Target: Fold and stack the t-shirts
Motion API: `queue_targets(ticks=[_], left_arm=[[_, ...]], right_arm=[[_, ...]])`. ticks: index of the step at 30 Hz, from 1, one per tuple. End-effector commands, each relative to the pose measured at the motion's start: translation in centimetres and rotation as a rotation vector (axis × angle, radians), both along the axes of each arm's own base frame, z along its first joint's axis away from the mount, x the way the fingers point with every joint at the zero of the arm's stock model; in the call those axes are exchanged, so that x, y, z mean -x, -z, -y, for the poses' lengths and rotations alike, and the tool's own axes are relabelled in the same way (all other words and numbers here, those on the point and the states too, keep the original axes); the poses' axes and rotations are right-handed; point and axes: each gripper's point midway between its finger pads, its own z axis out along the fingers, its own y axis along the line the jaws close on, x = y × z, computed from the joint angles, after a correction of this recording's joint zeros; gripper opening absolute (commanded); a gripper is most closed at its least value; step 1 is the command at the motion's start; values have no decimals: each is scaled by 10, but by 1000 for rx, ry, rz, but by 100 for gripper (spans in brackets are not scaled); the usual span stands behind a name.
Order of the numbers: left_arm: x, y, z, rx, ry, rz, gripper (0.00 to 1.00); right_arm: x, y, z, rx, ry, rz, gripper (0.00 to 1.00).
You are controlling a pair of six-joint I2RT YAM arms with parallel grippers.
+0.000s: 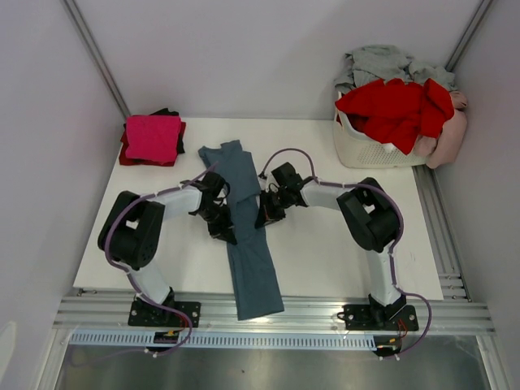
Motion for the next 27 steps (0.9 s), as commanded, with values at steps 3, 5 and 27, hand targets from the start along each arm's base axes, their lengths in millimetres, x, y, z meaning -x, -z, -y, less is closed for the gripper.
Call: queue_targets(ticks=[3, 5, 27], left_arm=[[-41, 1, -40, -177, -87, 52, 0], [-46, 1, -44, -197, -90, 34, 1], [-197, -96, -39, -159, -99, 277, 2]], right_arm=[[-52, 6, 16, 43, 140, 75, 0], [-65, 3, 22, 36, 181, 76, 0], [-188, -64, 36, -8, 302, 253, 0]])
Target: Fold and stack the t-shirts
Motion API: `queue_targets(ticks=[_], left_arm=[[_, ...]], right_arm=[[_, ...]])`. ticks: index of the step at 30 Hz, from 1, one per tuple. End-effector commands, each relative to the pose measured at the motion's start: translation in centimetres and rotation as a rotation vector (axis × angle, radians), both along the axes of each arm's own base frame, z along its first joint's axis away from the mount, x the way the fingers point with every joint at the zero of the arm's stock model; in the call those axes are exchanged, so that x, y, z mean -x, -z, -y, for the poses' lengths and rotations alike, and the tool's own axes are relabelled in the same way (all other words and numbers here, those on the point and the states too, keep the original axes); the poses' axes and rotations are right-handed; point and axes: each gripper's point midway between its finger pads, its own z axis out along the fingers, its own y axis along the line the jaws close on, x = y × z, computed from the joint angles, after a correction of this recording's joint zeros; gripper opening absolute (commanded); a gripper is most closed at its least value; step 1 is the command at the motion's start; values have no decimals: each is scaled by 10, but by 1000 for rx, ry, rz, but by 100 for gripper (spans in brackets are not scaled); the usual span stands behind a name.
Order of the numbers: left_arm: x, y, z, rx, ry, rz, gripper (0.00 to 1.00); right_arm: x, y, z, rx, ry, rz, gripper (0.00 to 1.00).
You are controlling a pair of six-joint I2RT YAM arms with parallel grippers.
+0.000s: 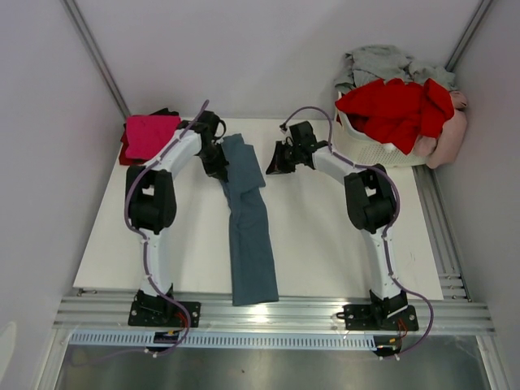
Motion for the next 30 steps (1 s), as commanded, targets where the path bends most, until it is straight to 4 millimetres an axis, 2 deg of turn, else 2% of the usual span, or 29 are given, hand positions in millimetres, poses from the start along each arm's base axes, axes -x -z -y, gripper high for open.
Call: queue_targets(ticks=[1, 4, 10, 11, 15, 16, 17, 19, 20, 21, 22, 23, 24, 25, 26, 27, 29, 30], left_arm=[[2, -46, -7, 30, 13, 105, 3], [6, -49, -4, 75, 12, 96, 6], [7, -20, -6, 61, 3, 20, 6], [8, -8, -8, 45, -2, -14, 6], [2, 5, -11, 21, -9, -68, 6], [-4, 1, -12, 14, -10, -54, 6], [-4, 2, -12, 12, -10, -63, 7], [-10, -4, -3, 68, -1, -51, 10], [-13, -7, 3, 116, 10, -39, 11], [-24, -8, 11, 185, 21, 15, 13], [-19, -17, 21, 323, 37, 16, 15], [-26, -26, 28, 404, 26, 52, 16], [-31, -12, 25, 470, 14, 101, 18], [-34, -31, 29, 559, 2, 133, 18], [-37, -33, 28, 586, -7, 153, 20], [-38, -28, 19, 599, -33, 154, 20], [-45, -22, 9, 552, -41, 184, 22], [-57, -33, 3, 507, -38, 227, 22]], right_arm=[[-1, -27, 9, 30, -8, 62, 0], [5, -35, 11, 16, -16, 82, 3], [17, -28, 5, -3, -42, 56, 0], [20, -29, 3, -5, -48, 58, 0], [24, -39, 1, -16, -58, 80, 0], [27, -38, 3, -16, -57, 77, 1], [26, -48, 2, -26, -60, 101, 4], [27, -54, 4, -31, -61, 119, 11], [28, -61, 4, -40, -62, 137, 17], [29, -64, 5, -44, -63, 144, 19], [30, -67, 4, -54, -66, 149, 22], [31, -72, 6, -65, -65, 165, 23], [32, -75, 5, -74, -70, 173, 25], [33, -79, 5, -82, -75, 190, 27], [37, -76, 7, -79, -77, 186, 29], [39, -84, 7, -87, -80, 206, 31], [43, -85, 10, -88, -84, 220, 37], [44, -92, 13, -99, -83, 233, 39]])
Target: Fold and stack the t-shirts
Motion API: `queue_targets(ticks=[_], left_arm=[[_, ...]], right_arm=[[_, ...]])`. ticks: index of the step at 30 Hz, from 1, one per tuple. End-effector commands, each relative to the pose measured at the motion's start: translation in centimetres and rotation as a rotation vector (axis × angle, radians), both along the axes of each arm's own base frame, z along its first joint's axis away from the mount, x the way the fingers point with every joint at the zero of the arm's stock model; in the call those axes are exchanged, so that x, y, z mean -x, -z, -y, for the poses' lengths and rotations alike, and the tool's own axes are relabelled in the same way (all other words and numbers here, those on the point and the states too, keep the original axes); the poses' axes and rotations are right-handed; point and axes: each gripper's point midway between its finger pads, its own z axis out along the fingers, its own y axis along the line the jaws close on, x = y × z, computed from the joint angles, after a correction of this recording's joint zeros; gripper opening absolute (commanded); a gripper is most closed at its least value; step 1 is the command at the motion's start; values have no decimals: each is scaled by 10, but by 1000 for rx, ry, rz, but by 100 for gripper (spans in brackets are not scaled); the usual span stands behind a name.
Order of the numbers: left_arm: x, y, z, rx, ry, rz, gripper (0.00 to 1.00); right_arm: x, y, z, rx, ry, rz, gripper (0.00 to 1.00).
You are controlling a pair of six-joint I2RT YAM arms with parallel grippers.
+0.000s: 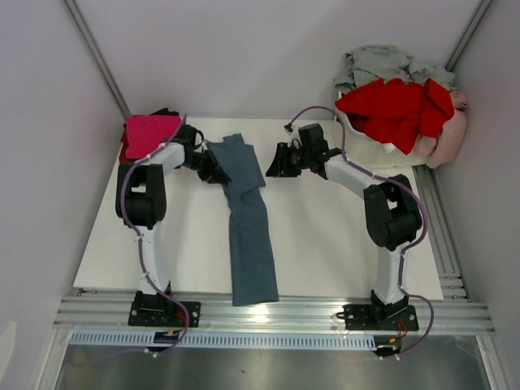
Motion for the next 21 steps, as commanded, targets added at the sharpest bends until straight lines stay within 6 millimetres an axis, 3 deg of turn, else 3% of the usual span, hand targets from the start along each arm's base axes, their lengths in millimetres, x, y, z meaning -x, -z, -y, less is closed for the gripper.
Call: queue_targets(ticks=[1, 2, 6, 8, 9, 10, 11, 12, 13, 15, 16, 21], left_arm=[[-36, -48, -10, 6, 2, 192, 23], [-38, -42, -17, -47, -7, 189, 23], [-57, -63, -39, -145, -48, 269, 28], [-62, -67, -52, -170, -92, 270, 50], [-71, -75, -62, -182, -122, 286, 51], [-74, -74, -68, -193, -144, 274, 55], [-67, -57, -75, -222, -154, 196, 63], [-83, -73, -84, -255, -180, 232, 63], [-81, -68, -86, -271, -181, 203, 64], [-86, -71, -112, -310, -235, 170, 68], [-86, -59, -120, -336, -258, 134, 80], [-88, -45, -128, -354, -276, 73, 83]], right_arm=[[0, -41, 1, -60, -26, 124, 43], [1, -42, 2, -63, -25, 128, 44], [5, -46, 8, -66, -20, 137, 48], [7, -49, 8, -71, -22, 142, 48], [8, -48, 10, -68, -19, 143, 48], [10, -50, 11, -68, -17, 146, 48], [10, -50, 11, -67, -15, 148, 48], [11, -50, 12, -67, -14, 149, 49], [12, -49, 14, -65, -9, 147, 49], [13, -55, 17, -66, 1, 157, 49], [13, -55, 19, -66, 6, 158, 49], [13, -72, 23, -78, 21, 196, 49]])
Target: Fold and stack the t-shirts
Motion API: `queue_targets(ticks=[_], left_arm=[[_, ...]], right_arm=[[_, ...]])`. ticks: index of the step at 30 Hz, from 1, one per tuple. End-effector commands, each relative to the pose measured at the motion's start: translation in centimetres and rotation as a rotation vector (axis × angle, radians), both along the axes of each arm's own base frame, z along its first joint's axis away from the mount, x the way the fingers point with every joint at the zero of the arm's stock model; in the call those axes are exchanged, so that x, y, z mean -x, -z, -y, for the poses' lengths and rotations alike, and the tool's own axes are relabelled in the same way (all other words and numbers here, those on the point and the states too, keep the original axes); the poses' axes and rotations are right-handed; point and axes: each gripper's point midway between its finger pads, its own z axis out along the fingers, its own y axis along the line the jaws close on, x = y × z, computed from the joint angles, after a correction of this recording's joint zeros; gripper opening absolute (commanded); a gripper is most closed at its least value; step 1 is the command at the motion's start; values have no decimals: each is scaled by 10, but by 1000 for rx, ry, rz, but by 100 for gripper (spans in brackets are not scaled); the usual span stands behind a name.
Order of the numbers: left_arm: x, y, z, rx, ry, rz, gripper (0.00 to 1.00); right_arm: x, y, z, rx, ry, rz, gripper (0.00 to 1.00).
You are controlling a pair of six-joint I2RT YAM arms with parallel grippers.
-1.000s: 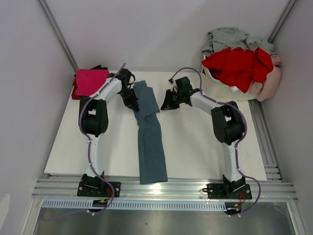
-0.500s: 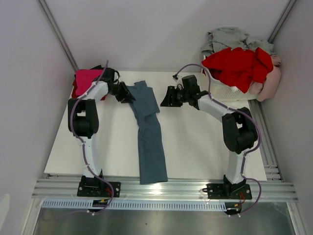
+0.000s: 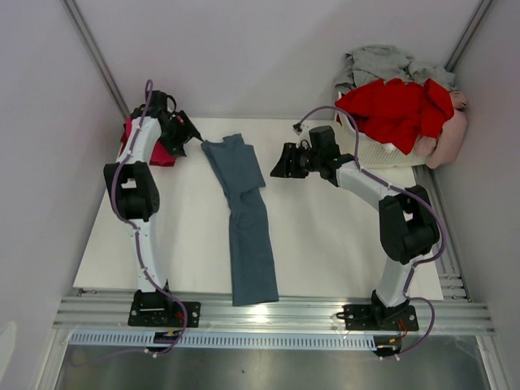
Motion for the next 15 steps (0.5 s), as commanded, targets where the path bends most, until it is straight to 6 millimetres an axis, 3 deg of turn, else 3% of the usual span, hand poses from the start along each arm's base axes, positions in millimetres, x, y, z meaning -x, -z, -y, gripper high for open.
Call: queue_targets(ticks=[1, 3, 5, 11, 12, 15], left_arm=[[13, 26, -8, -21, -53, -129, 84], [10, 28, -3, 5, -49, -134, 84], [16, 44, 0, 22, -55, -204, 83], [15, 51, 24, 28, 1, -208, 78], [17, 51, 45, 26, 41, -206, 78], [19, 53, 61, 36, 68, -210, 77]], right_arm=[[-7, -44, 2, -46, 15, 123, 49], [-6, -51, 3, -52, 17, 136, 49], [-6, -55, 3, -54, 19, 144, 49], [-7, -64, 3, -71, 30, 161, 49], [-7, -64, 3, -74, 29, 162, 50], [-8, -65, 1, -86, 30, 160, 49]])
